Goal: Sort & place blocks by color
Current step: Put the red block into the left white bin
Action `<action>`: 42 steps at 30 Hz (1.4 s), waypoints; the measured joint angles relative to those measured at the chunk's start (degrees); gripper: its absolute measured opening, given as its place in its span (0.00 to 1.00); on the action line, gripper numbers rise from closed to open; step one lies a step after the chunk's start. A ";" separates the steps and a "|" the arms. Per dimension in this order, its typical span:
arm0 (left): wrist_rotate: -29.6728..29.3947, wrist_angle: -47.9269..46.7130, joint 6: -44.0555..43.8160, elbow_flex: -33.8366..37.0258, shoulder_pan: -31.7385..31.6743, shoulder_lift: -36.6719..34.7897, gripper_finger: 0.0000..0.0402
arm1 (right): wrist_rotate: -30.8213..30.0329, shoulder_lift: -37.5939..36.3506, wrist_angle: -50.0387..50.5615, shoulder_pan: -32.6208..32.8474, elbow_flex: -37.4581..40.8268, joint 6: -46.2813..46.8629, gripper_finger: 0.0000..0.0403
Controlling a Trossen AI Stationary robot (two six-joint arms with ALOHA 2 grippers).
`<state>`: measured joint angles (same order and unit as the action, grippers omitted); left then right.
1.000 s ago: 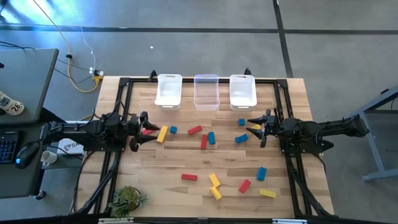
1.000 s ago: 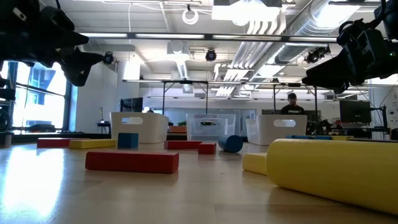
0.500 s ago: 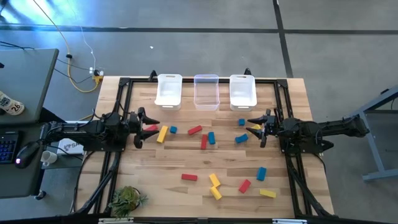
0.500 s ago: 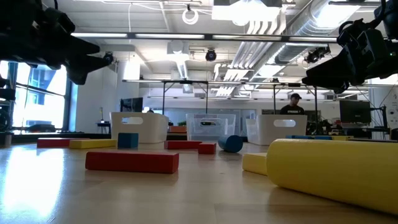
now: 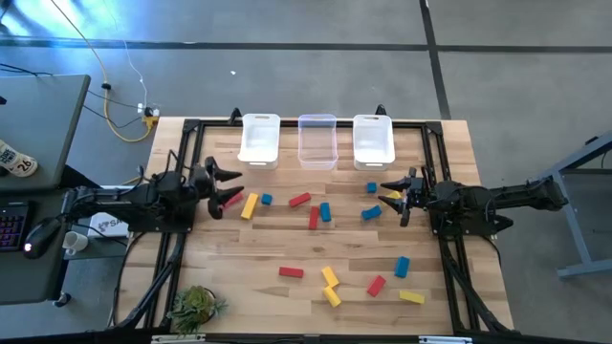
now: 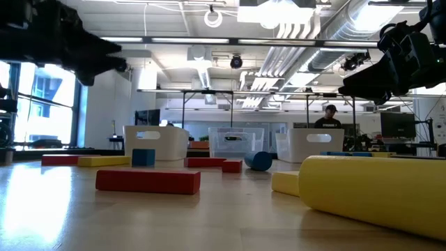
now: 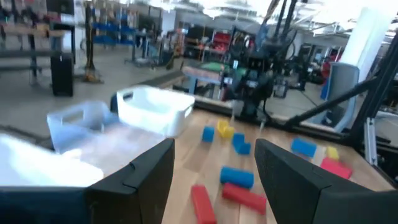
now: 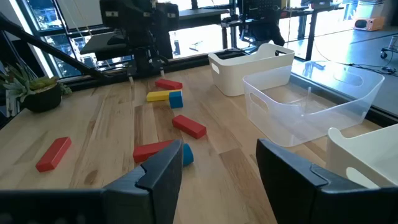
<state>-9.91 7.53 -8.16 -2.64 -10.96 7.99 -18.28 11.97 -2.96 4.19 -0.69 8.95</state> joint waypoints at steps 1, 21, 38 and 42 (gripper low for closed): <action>0.00 0.10 0.79 -0.85 0.00 0.18 0.53 | 0.00 0.01 -0.02 0.00 0.00 0.01 0.48; -12.28 -30.25 0.47 -27.85 0.00 24.67 0.53 | 0.01 0.01 -0.01 -0.01 0.00 0.00 0.48; -9.77 -54.47 -18.64 -37.74 -0.77 43.00 0.53 | 0.00 0.00 -0.01 -0.01 0.00 0.00 0.48; -6.80 -57.33 -20.30 -37.74 -2.83 46.55 0.53 | 0.00 0.01 -0.01 -0.01 -0.01 0.01 0.48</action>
<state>-16.72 -49.80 -28.46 -40.38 -13.80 54.54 -18.28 11.98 -2.98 4.17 -0.70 8.96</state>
